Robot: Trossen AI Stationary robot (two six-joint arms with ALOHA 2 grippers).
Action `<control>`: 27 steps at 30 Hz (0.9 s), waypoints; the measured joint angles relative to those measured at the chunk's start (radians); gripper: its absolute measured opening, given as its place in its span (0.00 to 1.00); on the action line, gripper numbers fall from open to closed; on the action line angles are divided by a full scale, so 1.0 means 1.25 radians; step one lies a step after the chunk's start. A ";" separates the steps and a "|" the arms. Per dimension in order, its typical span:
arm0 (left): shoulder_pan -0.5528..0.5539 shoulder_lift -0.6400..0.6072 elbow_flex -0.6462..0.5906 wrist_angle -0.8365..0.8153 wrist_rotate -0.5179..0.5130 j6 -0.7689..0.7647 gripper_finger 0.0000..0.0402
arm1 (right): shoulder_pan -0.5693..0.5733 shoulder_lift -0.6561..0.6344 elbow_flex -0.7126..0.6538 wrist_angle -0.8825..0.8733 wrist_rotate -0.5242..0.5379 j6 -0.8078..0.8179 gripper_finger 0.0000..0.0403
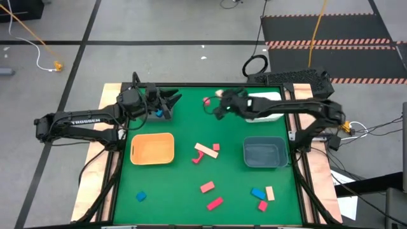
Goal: Sort & place blocks by color
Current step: Put the top right light brown block into the white bin
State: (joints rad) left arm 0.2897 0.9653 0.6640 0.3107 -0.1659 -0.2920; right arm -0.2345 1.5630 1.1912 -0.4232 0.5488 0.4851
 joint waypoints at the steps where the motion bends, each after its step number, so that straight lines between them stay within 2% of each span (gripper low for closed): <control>1: 0.000 0.000 0.000 0.000 0.000 0.000 0.43 | -0.009 -0.025 0.000 -0.068 0.001 0.014 0.29; 6: 0.000 0.002 0.000 0.000 -0.002 0.000 0.43 | -0.072 -0.124 -0.013 -0.325 0.000 0.095 0.29; 10: 0.000 0.002 0.000 0.001 -0.024 0.000 0.43 | -0.127 -0.178 -0.088 -0.396 -0.004 0.173 0.29; 14: 0.000 0.002 0.000 0.001 -0.049 0.001 0.43 | -0.172 -0.212 -0.216 -0.337 -0.096 0.266 0.29; 17: 0.000 0.002 0.000 0.001 -0.051 0.001 0.43 | -0.182 -0.223 -0.322 -0.219 -0.149 0.316 0.29; 21: 0.000 0.002 0.000 -0.001 -0.050 0.000 0.43 | -0.179 -0.233 -0.418 -0.108 -0.151 0.390 0.30; 27: 0.000 0.002 0.000 -0.004 -0.050 -0.028 0.43 | -0.177 -0.240 -0.460 -0.077 -0.144 0.404 0.32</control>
State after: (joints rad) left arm 0.2897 0.9684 0.6638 0.3061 -0.2286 -0.3270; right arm -0.4561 1.2629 0.6156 -0.5191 0.3691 0.9897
